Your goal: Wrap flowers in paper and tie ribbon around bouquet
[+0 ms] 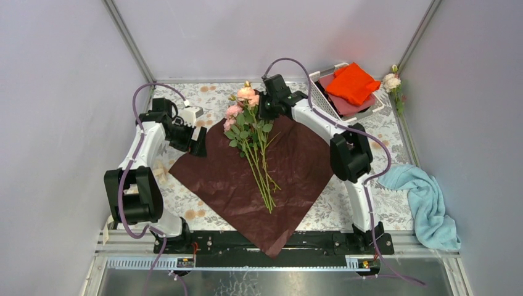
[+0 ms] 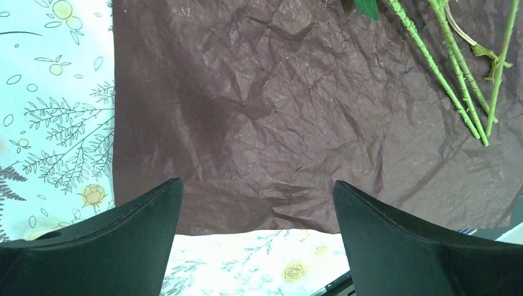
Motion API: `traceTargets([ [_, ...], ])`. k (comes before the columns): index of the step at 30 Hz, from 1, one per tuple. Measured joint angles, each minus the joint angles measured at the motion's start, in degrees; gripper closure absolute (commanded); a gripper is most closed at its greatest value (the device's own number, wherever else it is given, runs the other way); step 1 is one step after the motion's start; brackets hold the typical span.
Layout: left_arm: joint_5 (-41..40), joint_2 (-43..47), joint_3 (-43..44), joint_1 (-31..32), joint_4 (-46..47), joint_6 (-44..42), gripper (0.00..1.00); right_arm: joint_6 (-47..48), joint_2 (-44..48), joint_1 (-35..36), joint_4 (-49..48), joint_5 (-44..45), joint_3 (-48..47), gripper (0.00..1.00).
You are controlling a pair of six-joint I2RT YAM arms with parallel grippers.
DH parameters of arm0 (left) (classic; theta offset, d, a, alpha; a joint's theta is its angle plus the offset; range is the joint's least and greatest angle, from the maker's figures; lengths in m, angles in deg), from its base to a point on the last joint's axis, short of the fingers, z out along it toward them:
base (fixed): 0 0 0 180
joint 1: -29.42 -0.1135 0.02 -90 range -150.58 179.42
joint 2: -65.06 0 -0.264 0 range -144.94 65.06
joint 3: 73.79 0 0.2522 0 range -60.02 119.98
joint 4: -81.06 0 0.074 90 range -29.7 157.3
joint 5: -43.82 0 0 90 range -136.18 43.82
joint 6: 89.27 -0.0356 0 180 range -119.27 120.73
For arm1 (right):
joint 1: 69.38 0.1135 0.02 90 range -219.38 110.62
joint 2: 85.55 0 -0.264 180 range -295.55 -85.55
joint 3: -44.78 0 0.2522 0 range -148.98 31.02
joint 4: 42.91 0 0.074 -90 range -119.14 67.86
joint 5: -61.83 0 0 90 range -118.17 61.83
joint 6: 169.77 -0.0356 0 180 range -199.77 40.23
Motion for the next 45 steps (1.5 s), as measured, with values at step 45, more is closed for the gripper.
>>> traceTargets([
  [45, -7.6, -16.8, 25.4, 1.0, -9.8, 6.0, 0.01, 41.9, -28.0, -54.1, 1.8, 22.6, -27.8, 0.33],
])
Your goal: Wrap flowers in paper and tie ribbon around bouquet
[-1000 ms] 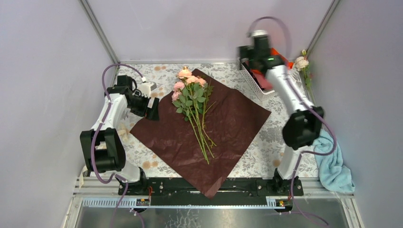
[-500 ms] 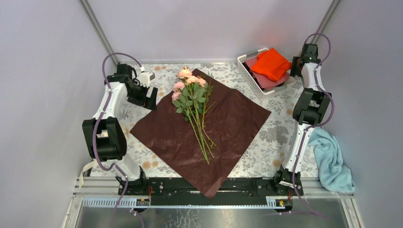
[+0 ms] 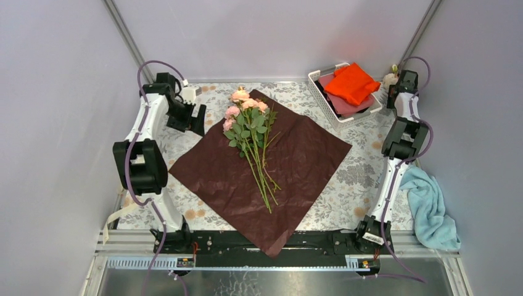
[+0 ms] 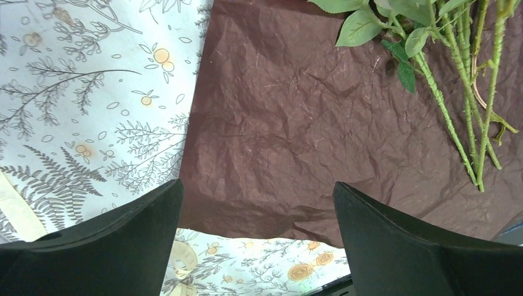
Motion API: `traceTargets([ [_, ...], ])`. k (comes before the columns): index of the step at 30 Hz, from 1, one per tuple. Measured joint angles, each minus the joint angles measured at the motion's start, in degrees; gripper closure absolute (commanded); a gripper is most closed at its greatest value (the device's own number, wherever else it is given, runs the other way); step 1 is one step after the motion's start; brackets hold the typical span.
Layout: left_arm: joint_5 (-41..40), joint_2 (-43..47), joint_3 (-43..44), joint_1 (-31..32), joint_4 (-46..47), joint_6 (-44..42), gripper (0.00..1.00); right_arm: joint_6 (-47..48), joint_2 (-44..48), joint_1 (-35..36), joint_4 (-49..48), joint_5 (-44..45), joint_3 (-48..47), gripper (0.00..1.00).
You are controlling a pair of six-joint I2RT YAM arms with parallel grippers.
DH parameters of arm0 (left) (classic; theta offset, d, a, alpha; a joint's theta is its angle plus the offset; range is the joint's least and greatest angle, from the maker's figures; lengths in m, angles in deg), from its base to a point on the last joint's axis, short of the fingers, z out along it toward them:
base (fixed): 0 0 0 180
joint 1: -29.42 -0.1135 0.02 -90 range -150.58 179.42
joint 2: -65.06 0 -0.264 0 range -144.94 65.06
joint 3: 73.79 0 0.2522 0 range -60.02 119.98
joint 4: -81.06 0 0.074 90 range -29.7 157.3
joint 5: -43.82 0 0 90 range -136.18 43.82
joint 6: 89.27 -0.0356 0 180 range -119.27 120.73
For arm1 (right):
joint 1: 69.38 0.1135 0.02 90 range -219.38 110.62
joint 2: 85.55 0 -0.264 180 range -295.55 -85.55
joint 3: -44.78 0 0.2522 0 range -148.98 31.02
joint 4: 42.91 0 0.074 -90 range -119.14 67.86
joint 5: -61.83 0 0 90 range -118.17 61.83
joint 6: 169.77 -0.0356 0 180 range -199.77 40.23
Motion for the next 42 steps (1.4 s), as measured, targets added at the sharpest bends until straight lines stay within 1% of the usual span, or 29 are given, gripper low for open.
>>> traceTargets([
  [3, -1.2, -1.5, 0.5, 1.0, -0.7, 1.0, 0.01, 2.0, -3.7, -0.5, -1.6, 0.7, -3.8, 0.38],
  [5, -1.9, -2.4, 1.3, 2.0, -1.1, 1.5, 0.01, 3.6, -5.1, -0.7, -1.7, 0.7, -5.6, 0.44],
  [6, -2.2, -2.9, 1.8, 2.6, -1.2, 1.8, 0.01, 4.7, -5.2, -0.5, -1.7, 0.8, -5.6, 0.52],
  [8, -3.1, -3.4, 2.3, 3.8, -1.2, 2.0, 0.01, 6.7, -5.5, -0.2, -2.3, 1.5, -5.6, 0.69],
  [11, -4.6, -4.2, 2.9, 5.9, -1.5, 2.0, 0.01, 9.0, -6.1, 1.1, -2.8, 1.7, -5.6, 0.91],
  [12, -5.1, -4.6, 3.0, 6.8, -1.7, 2.0, 0.01, 9.8, -6.3, 1.4, -3.1, 1.9, -5.6, 0.99],
  [17, -6.6, -5.5, 3.1, 9.5, -2.3, 1.9, 0.01, 11.5, -5.4, 1.5, -5.8, 2.0, -3.7, 1.0],
  [22, -7.7, -5.4, 3.1, 9.8, -2.4, 1.8, 0.01, 8.6, 0.3, 0.2, -9.8, 0.7, 3.7, 1.0],
  [26, -8.2, -4.7, 3.0, 9.7, -2.4, 1.6, 0.01, 4.1, 10.3, -0.3, -11.7, -1.5, 11.9, 1.0],
  [30, -8.3, -2.7, 2.2, 9.7, -2.4, 1.4, 0.01, -0.9, 23.6, -0.3, -14.9, -4.4, 19.0, 1.0],
  [32, -8.3, -1.3, 1.6, 9.7, -2.4, 1.1, 0.01, -3.8, 31.7, -0.3, -16.5, -6.7, 22.3, 1.0],
  [33, -8.2, -0.6, 1.3, 9.6, -2.4, 1.0, 0.01, -4.6, 34.2, -0.2, -16.7, -7.6, 22.9, 1.0],
  [37, -7.9, 3.3, -1.1, 9.2, -2.3, 0.7, 0.01, -11.9, 46.2, -0.2, -17.3, -15.0, 24.5, 1.0],
  [42, -6.3, 11.8, -8.4, 8.6, -1.9, -0.1, 0.01, -22.6, 59.0, 2.0, -15.1, -27.6, 25.3, 1.0],
])
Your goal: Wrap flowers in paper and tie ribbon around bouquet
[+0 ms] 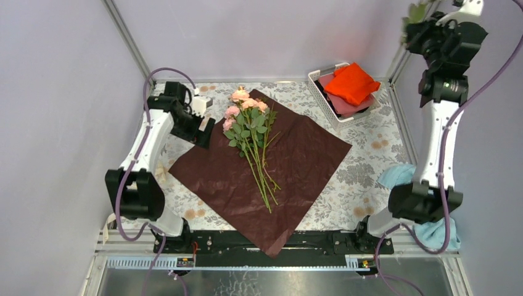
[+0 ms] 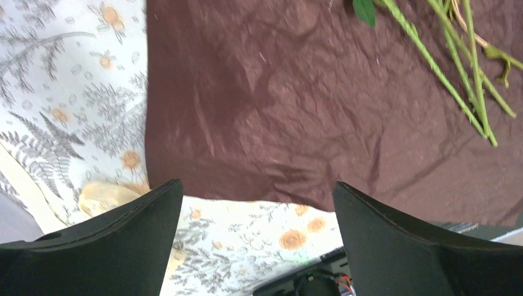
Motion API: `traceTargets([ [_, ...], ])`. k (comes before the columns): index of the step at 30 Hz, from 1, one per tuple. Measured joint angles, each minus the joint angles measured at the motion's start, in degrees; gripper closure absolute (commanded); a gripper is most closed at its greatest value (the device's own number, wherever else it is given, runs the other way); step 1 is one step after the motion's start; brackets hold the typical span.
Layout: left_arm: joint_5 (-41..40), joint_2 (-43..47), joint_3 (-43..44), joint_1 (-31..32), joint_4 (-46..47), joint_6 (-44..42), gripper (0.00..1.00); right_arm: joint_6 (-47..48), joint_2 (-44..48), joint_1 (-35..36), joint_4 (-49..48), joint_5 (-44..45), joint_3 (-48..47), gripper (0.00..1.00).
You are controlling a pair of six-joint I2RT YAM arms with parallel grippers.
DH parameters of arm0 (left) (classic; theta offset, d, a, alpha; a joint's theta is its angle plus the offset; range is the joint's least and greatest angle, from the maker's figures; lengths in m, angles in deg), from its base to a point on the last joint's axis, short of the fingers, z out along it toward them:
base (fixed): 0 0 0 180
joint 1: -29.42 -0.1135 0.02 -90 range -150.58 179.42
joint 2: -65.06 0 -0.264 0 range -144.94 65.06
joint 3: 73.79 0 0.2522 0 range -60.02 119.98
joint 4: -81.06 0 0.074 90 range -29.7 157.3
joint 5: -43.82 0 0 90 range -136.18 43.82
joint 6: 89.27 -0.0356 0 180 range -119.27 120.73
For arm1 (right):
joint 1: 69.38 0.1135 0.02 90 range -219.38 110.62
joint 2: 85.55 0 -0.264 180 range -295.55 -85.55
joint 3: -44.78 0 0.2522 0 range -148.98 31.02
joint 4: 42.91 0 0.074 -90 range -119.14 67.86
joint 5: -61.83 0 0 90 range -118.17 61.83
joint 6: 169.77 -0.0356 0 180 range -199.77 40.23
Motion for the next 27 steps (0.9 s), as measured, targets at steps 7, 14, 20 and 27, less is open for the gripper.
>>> traceTargets([
  [7, 2.7, 14.2, -11.8, -0.7, 0.6, -2.3, 0.01, -19.1, 17.0, 21.6, -1.7, -14.8, 13.8, 1.0],
  [14, 5.5, 26.4, -20.1, -0.8, 1.5, -3.3, 0.01, -28.0, 11.5, 44.0, -2.9, -11.5, 26.4, 1.0],
  [20, 3.5, 31.3, -28.8, -0.7, 4.4, -5.0, 0.01, -29.2, -9.0, 52.9, -2.3, -7.2, 25.5, 1.0],
  [27, -5.9, 22.1, -38.0, -0.7, 13.8, -6.7, 0.01, -26.1, -26.6, 52.9, 5.5, -1.0, 14.9, 0.36],
])
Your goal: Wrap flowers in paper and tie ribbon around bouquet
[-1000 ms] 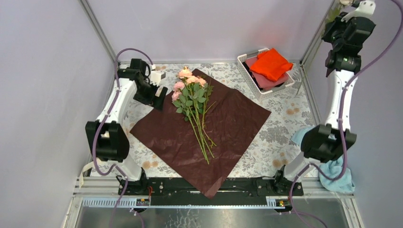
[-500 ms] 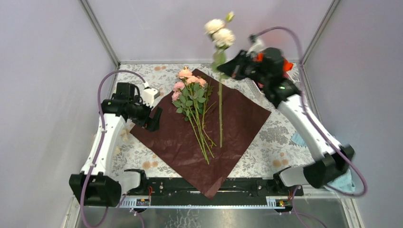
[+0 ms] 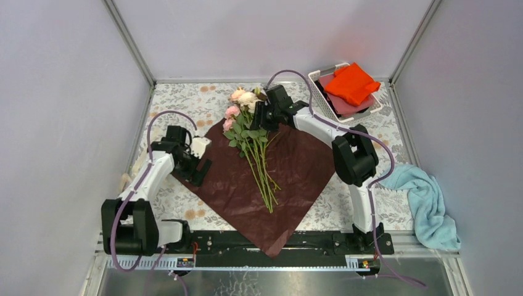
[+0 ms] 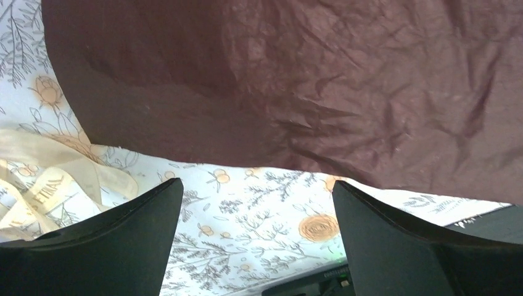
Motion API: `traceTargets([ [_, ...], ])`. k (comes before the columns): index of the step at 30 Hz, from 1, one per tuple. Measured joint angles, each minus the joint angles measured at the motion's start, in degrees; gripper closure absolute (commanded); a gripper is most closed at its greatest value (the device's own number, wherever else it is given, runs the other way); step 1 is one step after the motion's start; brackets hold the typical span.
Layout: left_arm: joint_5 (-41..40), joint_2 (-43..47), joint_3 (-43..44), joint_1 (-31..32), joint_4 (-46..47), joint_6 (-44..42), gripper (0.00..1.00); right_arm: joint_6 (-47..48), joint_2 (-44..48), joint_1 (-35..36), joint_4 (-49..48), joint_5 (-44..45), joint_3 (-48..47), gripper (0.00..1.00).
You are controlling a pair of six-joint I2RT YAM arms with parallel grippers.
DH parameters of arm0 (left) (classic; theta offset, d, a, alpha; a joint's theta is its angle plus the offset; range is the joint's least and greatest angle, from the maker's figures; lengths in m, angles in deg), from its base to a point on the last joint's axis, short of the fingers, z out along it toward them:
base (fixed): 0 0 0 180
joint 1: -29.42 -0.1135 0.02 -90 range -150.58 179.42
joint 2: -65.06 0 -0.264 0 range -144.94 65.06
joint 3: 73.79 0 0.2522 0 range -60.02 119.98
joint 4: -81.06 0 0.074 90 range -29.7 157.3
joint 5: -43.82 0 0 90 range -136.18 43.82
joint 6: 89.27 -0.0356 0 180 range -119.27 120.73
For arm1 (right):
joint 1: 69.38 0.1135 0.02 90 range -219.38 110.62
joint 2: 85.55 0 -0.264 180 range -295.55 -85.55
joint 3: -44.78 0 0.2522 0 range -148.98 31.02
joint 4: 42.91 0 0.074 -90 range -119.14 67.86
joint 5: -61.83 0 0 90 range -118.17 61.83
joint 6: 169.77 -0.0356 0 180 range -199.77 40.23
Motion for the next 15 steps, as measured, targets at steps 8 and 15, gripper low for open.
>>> traceTargets([
  [8, 2.9, -9.6, 4.4, -1.6, 4.4, -0.4, 0.01, 15.7, 2.4, -4.6, 12.6, 4.3, -8.7, 0.0],
  [15, 9.6, -30.7, 22.8, -7.9, 9.8, 6.6, 0.01, 27.3, 0.8, -21.5, 18.2, 3.5, -13.3, 0.06],
])
